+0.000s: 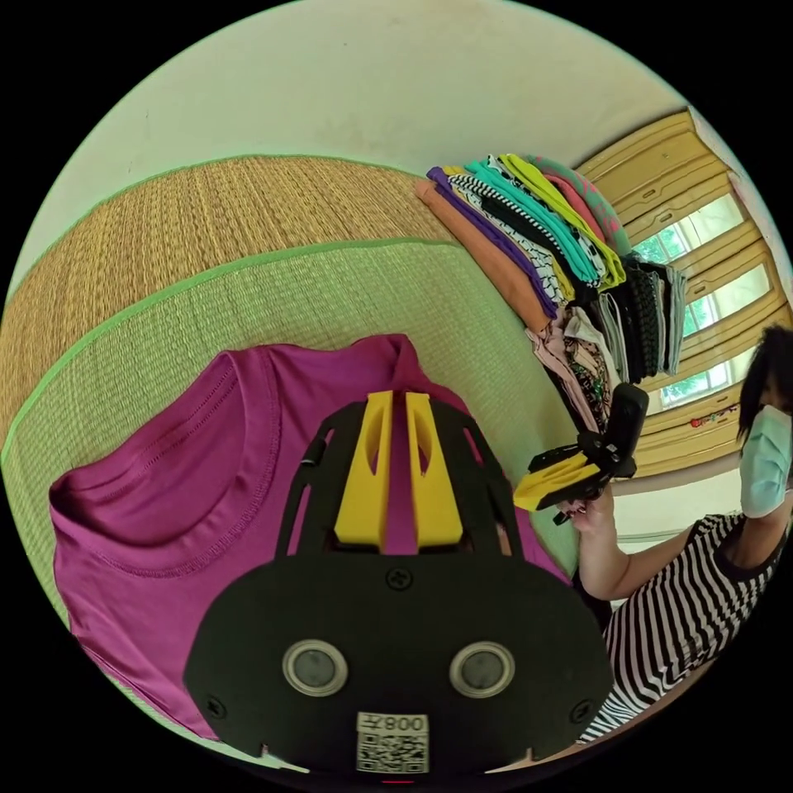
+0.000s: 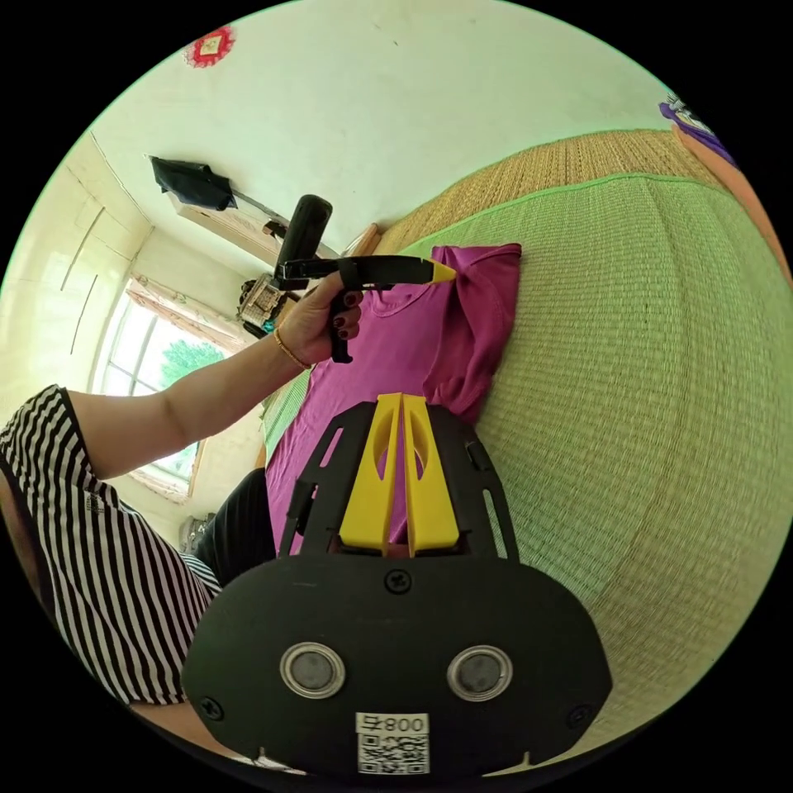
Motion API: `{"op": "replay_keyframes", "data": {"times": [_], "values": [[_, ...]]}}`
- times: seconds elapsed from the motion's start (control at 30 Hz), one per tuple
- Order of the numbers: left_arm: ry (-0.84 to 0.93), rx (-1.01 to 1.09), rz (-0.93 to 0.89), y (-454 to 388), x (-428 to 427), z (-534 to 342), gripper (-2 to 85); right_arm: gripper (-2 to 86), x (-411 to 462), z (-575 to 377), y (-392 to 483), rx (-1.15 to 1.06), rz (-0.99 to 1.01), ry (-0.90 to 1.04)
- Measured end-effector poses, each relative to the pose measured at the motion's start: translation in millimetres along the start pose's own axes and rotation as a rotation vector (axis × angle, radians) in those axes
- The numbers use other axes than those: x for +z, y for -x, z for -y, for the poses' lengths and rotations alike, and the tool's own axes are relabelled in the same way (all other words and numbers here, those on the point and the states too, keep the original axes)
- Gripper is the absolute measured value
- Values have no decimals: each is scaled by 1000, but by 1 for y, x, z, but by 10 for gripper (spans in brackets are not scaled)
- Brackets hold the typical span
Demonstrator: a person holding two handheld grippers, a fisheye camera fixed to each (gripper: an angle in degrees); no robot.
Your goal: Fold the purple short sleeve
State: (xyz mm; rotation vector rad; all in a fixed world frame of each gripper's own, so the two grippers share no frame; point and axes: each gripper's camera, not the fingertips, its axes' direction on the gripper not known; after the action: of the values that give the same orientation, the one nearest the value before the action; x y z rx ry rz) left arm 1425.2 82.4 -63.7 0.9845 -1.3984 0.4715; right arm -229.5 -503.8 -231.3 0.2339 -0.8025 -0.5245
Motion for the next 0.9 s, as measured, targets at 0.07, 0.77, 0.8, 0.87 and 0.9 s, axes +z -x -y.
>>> {"op": "replay_keyframes", "data": {"times": [0.07,0.77,0.8,0.87,0.9], "values": [[-31,9,-26,6,0,-9,47,1,-5,0,-2,18,-42,-23],[40,88,-23,46,104,-81,7,0,1,29,-10,83,-143,47],[42,85,-32,50,108,-87,5,0,2,30,-10,83,-139,49],[30,82,-39,55,110,-98,4,1,0,33,-9,85,-134,46],[-4,87,-40,57,107,-109,3,1,-2,35,-7,82,-132,43]]}}
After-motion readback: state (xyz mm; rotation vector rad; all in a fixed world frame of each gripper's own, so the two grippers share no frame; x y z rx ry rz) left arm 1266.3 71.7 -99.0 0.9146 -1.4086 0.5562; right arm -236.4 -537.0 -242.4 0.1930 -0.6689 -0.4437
